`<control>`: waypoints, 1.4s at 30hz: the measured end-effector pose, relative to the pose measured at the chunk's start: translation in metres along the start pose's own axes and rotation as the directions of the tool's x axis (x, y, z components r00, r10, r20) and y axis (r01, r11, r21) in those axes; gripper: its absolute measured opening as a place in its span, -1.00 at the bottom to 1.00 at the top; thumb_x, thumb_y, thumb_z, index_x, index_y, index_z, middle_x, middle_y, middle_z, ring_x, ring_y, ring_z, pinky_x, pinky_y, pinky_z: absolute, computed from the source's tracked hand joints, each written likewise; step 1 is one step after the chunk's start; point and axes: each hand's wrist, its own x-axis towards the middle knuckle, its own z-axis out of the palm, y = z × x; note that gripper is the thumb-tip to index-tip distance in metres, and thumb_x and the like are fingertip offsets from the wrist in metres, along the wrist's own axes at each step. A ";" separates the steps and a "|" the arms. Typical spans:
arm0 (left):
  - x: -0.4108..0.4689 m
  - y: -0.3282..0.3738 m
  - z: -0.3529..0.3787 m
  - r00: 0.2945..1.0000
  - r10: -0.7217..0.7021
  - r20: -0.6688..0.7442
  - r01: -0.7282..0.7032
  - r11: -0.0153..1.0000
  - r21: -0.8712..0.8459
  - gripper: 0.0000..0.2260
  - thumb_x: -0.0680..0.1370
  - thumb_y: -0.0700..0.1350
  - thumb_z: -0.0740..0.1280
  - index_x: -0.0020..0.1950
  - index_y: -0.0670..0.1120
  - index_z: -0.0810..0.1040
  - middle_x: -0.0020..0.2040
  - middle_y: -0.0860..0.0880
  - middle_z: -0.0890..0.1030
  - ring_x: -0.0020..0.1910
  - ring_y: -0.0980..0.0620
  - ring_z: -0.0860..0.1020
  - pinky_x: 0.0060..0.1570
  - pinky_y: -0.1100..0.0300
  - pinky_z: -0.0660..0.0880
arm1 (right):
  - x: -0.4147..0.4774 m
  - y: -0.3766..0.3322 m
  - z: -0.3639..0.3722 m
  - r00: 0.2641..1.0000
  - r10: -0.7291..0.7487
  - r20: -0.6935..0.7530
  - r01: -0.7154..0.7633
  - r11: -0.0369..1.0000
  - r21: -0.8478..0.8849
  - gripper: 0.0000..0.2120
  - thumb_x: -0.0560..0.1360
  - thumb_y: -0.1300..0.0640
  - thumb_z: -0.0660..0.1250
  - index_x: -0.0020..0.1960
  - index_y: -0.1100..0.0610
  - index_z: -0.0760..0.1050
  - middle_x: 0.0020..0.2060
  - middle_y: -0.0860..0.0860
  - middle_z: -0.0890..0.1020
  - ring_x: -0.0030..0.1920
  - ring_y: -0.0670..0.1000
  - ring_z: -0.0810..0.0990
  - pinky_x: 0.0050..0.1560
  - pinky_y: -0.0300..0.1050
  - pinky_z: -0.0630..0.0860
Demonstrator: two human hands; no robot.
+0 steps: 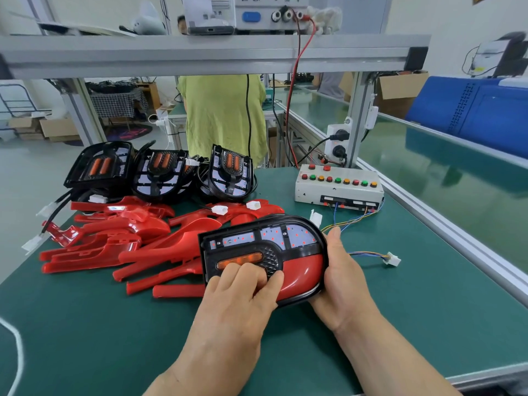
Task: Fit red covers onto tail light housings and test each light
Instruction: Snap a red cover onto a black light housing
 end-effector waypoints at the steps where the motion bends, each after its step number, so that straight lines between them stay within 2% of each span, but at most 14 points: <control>1: -0.001 0.002 0.001 1.000 -0.002 0.003 0.002 1.000 0.009 -0.52 0.26 -0.28 0.38 0.19 -0.20 0.66 -0.13 -0.03 0.53 -0.13 -0.02 0.37 -0.36 0.00 0.55 | 0.000 0.001 0.000 1.000 0.003 -0.004 -0.003 1.000 -0.005 -0.41 0.62 -0.25 0.07 0.21 0.20 0.59 0.07 0.17 0.71 0.09 0.16 0.69 0.19 0.14 0.56; 4: -0.001 0.009 0.002 1.000 -0.019 -0.005 0.020 0.999 0.027 -0.51 0.24 -0.25 0.41 0.18 -0.18 0.67 -0.11 -0.01 0.48 -0.14 -0.02 0.34 -0.36 0.02 0.55 | -0.001 -0.001 0.001 1.000 -0.002 0.021 0.002 1.000 -0.015 -0.37 0.58 -0.29 0.08 0.24 0.20 0.58 0.09 0.17 0.70 0.11 0.16 0.68 0.21 0.15 0.56; 6: 0.002 0.010 0.001 1.000 -0.017 -0.011 0.017 1.000 0.026 -0.60 0.32 -0.22 0.52 0.16 -0.17 0.68 -0.15 -0.03 0.54 -0.14 -0.01 0.34 -0.38 0.00 0.56 | -0.003 -0.002 0.001 0.997 -0.021 0.079 0.023 0.999 -0.022 -0.32 0.50 -0.32 0.15 0.28 0.23 0.54 0.15 0.22 0.67 0.17 0.21 0.65 0.21 0.17 0.56; 9: 0.007 0.007 -0.006 0.999 -0.030 0.045 0.030 1.000 0.007 -0.46 0.16 -0.10 0.70 0.11 -0.15 0.69 -0.16 -0.04 0.60 -0.12 0.01 0.36 -0.40 0.00 0.57 | -0.005 0.000 0.000 0.986 -0.084 0.146 0.091 0.995 -0.042 -0.35 0.48 -0.19 0.27 0.34 0.30 0.47 0.20 0.29 0.62 0.25 0.32 0.57 0.28 0.28 0.50; 11: 0.009 0.005 -0.010 0.999 -0.012 0.046 0.012 1.000 0.003 -0.47 0.17 -0.17 0.70 0.10 -0.17 0.69 -0.17 -0.03 0.60 -0.13 0.01 0.40 -0.42 0.03 0.56 | -0.004 -0.001 0.000 0.986 -0.103 0.130 0.107 0.994 -0.030 -0.40 0.51 -0.17 0.25 0.33 0.29 0.48 0.18 0.27 0.64 0.22 0.30 0.60 0.24 0.24 0.54; 14: 0.010 0.002 -0.013 1.000 0.003 0.008 -0.003 0.999 -0.045 -0.50 0.22 -0.26 0.66 0.14 -0.20 0.67 -0.15 -0.04 0.59 -0.17 -0.07 0.54 -0.43 -0.04 0.54 | -0.002 -0.004 0.000 0.992 -0.104 0.075 0.105 0.994 -0.012 -0.43 0.57 -0.19 0.17 0.28 0.26 0.53 0.12 0.23 0.67 0.11 0.20 0.68 0.06 0.08 0.65; 19: 0.011 0.001 -0.010 0.999 -0.051 0.001 0.050 0.995 -0.080 -0.48 0.19 -0.27 0.67 0.12 -0.16 0.68 -0.15 0.01 0.58 -0.13 0.03 0.41 -0.41 -0.04 0.54 | -0.002 0.000 -0.003 0.999 -0.028 0.026 0.027 0.998 0.062 -0.38 0.61 -0.25 0.06 0.15 0.20 0.67 0.15 0.19 0.67 0.17 0.15 0.66 0.14 0.09 0.61; 22: 0.010 0.002 -0.006 0.998 -0.057 0.028 0.058 0.996 -0.064 -0.48 0.20 -0.25 0.67 0.13 -0.14 0.68 -0.12 0.02 0.58 -0.13 0.06 0.37 -0.39 0.02 0.53 | -0.003 0.000 -0.002 0.999 -0.035 0.006 0.034 0.996 0.085 -0.42 0.62 -0.21 0.09 0.21 0.23 0.62 0.16 0.20 0.67 0.17 0.15 0.66 0.19 0.12 0.56; 27: 0.010 0.000 -0.007 0.998 -0.039 0.057 0.042 0.997 -0.069 -0.48 0.27 -0.25 0.63 0.21 -0.13 0.64 -0.06 0.04 0.57 -0.09 0.05 0.43 -0.34 0.01 0.55 | -0.005 -0.003 0.000 0.999 -0.027 0.038 0.023 0.996 0.081 -0.44 0.60 -0.22 0.12 0.06 0.18 0.71 0.10 0.19 0.69 0.08 0.12 0.70 -0.09 -0.02 0.66; 32: 0.012 -0.001 -0.012 0.997 -0.066 0.047 0.070 0.994 -0.088 -0.49 0.26 -0.27 0.63 0.19 -0.10 0.66 -0.09 0.07 0.57 -0.09 0.03 0.47 -0.36 0.03 0.49 | -0.005 -0.002 0.001 0.999 -0.021 0.042 0.018 0.998 0.066 -0.41 0.63 -0.22 0.08 0.12 0.21 0.68 0.13 0.20 0.68 0.13 0.16 0.68 0.04 0.05 0.65; 36: 0.012 0.002 -0.009 0.995 -0.079 0.057 0.085 0.991 -0.100 -0.49 0.24 -0.30 0.64 0.17 -0.10 0.67 -0.13 0.05 0.57 -0.18 -0.05 0.57 -0.38 -0.02 0.51 | -0.006 -0.001 0.002 1.000 -0.024 0.014 0.024 0.999 0.047 -0.42 0.63 -0.22 0.07 0.22 0.23 0.60 0.14 0.20 0.68 0.15 0.16 0.67 0.11 0.07 0.61; 38: 0.013 0.004 -0.007 0.995 -0.081 0.058 0.087 0.990 -0.107 -0.49 0.26 -0.30 0.63 0.18 -0.11 0.67 -0.12 0.04 0.57 -0.21 -0.06 0.57 -0.37 -0.04 0.52 | -0.007 -0.002 0.003 1.000 -0.026 0.006 0.026 0.998 0.054 -0.42 0.63 -0.21 0.08 0.20 0.23 0.61 0.12 0.20 0.68 0.12 0.16 0.68 0.02 0.04 0.65; 42: 0.014 0.006 -0.006 0.996 -0.059 0.070 0.066 0.993 -0.103 -0.50 0.31 -0.30 0.59 0.24 -0.12 0.63 -0.07 0.02 0.56 -0.18 -0.06 0.57 -0.30 -0.06 0.54 | -0.006 -0.002 0.002 1.000 -0.013 0.003 0.013 0.997 0.079 -0.44 0.64 -0.20 0.10 -0.01 0.18 0.72 0.06 0.19 0.71 0.02 0.13 0.72 -0.16 -0.02 0.67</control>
